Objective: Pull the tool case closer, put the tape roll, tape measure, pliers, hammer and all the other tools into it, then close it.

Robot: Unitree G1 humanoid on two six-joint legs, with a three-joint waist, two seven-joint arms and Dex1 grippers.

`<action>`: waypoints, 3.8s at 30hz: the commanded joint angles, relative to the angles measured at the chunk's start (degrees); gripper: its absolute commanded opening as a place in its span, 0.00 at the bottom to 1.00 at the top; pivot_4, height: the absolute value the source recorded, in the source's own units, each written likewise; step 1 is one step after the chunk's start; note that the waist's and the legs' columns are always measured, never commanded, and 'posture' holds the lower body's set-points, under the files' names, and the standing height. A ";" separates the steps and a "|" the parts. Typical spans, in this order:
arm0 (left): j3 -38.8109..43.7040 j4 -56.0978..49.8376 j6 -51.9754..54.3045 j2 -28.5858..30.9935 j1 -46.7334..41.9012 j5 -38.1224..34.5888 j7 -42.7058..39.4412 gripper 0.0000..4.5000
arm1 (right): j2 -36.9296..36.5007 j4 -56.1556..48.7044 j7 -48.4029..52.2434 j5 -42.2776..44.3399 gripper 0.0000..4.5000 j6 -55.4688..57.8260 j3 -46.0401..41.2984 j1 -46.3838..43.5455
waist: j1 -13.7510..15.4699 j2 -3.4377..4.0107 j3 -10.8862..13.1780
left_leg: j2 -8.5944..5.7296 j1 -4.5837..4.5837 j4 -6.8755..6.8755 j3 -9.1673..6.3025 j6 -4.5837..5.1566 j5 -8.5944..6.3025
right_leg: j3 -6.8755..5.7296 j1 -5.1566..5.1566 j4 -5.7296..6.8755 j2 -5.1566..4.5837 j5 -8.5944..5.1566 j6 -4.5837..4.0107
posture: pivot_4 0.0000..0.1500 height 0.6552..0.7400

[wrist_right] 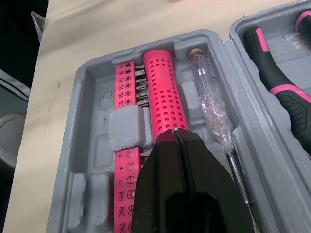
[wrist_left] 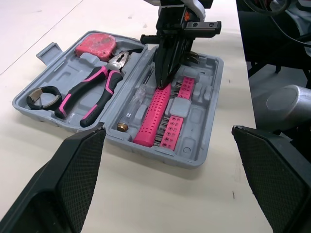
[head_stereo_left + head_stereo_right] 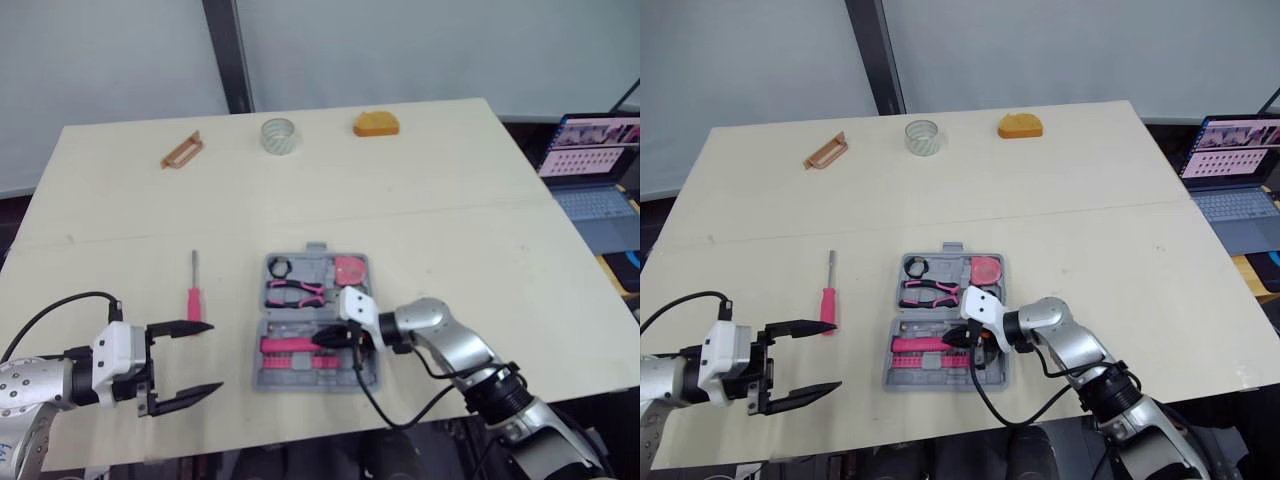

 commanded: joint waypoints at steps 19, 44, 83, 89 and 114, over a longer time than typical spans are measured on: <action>1.75 -1.65 0.29 0.50 0.30 -0.99 -0.15 1.00 | -0.07 7.13 -2.04 -4.55 0.01 -1.10 2.54 3.80 | 0.00 -0.19 -0.28 | 0.04 0.15 -0.02 0.00 -0.01 0.00 | 0.00 0.11 0.02 0.01 0.00 0.00 | 1.00 1.00; 1.87 -1.75 0.31 0.59 -0.12 -0.91 -0.07 1.00 | -0.04 14.99 -3.38 -6.92 0.01 -5.18 4.15 6.36 | 0.51 -0.16 -1.93 | 0.10 1.03 -0.27 0.04 -0.01 -0.23 | -0.02 1.17 -0.60 0.11 -0.03 -0.05 | 1.00 1.00; 0.83 -0.84 1.01 -0.56 -0.74 -0.95 0.41 1.00 | 0.45 5.79 -5.50 -3.82 0.01 -11.26 -1.53 8.94 | 1.36 0.42 -2.55 | 0.29 1.75 -0.29 0.43 0.11 -0.81 | 0.13 2.01 -1.43 0.28 -0.13 -0.22 | 1.00 1.00; -1.32 -0.34 1.63 -1.67 -2.58 -1.20 0.90 1.00 | -0.87 -10.67 -3.90 2.51 0.01 -5.02 -6.05 7.79 | 1.37 0.63 -1.37 | 0.32 1.31 -0.20 0.51 0.10 -0.80 | 0.23 1.48 -1.25 0.30 -0.12 -0.20 | 1.00 1.00; 4.56 -2.07 -2.28 -4.43 16.38 1.25 0.54 1.00 | -28.04 -28.98 5.18 14.45 0.99 -0.88 -26.74 37.91 | 2.76 -0.34 0.08 | 0.36 0.88 0.39 0.81 0.24 -0.90 | 0.44 0.91 -1.14 0.24 0.02 -0.26 | 1.00 1.00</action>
